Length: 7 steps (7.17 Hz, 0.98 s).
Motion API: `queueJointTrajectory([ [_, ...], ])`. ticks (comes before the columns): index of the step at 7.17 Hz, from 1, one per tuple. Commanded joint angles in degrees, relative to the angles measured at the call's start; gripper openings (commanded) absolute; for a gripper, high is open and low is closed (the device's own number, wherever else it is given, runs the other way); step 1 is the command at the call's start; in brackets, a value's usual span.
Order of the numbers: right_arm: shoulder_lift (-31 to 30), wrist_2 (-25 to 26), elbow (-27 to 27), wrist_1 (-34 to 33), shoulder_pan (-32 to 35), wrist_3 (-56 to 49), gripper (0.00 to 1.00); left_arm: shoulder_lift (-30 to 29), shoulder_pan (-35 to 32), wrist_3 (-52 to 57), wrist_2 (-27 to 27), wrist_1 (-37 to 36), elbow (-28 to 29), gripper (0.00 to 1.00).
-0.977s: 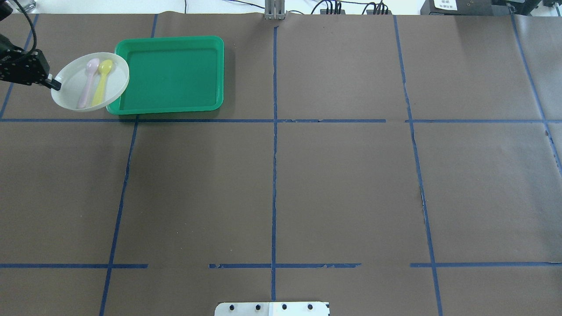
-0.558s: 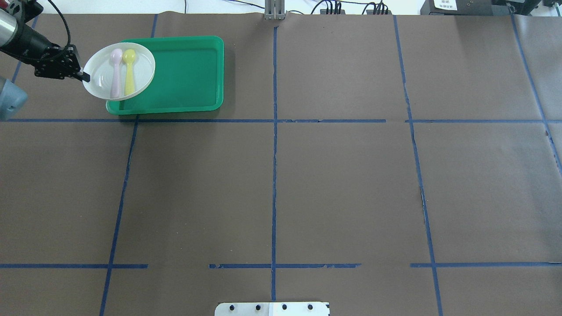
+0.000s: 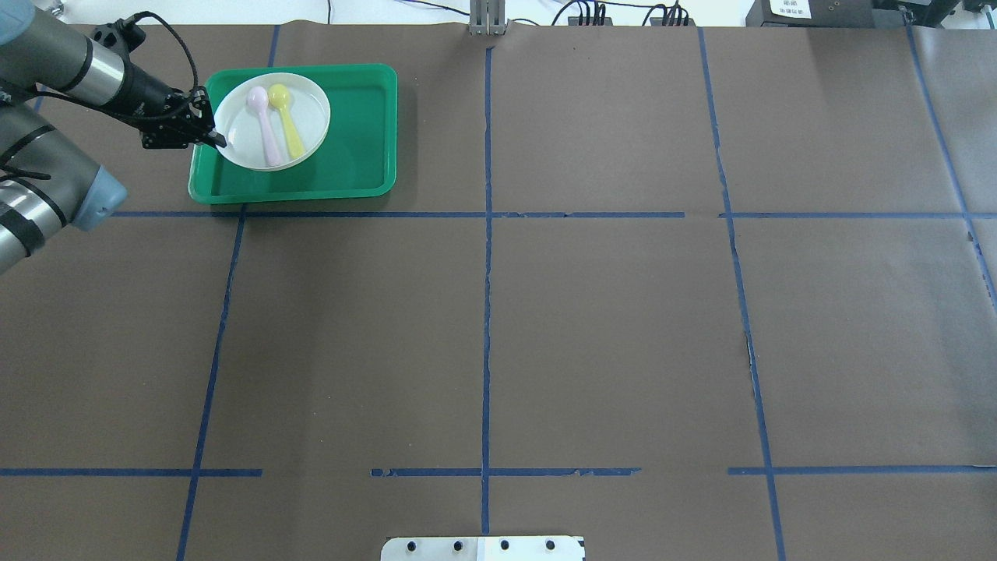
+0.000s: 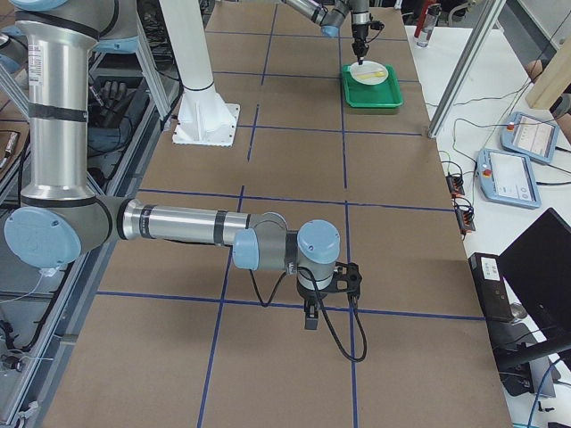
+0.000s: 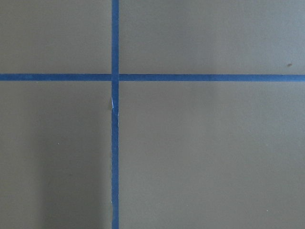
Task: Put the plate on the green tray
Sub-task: 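Lower the plate onto the tray and open the left gripper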
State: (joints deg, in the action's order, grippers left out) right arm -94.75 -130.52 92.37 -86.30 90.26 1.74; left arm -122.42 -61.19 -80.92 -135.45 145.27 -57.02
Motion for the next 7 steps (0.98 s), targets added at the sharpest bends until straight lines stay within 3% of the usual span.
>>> queueJointTrajectory([
  [1, 0.0, 0.0, 0.0, 0.0, 0.0, 0.0, 1.0, -0.8, 1.3, -0.7, 1.6, 1.1, 2.1, 0.0],
  [4, 0.0, 0.0, 0.0, 0.0, 0.0, 0.0, 1.0, -1.1, 1.8, -3.1, 2.9, 1.2, 2.4, 0.0],
  [5, 0.0, 0.0, 0.0, 0.0, 0.0, -0.1, 1.0, -0.9, 1.8, -4.6, 2.9, 2.8, 2.4, 0.55],
  [6, 0.0, 0.0, -0.1, 0.0, 0.0, 0.0, 1.0, -0.8, 2.0, -4.6, 3.7, 4.7, 2.5, 1.0],
  [7, 0.0, 0.0, 0.0, 0.0, 0.0, 0.0, 1.0, -0.7, 2.0, -4.7, 3.9, 4.8, 2.5, 1.0],
])
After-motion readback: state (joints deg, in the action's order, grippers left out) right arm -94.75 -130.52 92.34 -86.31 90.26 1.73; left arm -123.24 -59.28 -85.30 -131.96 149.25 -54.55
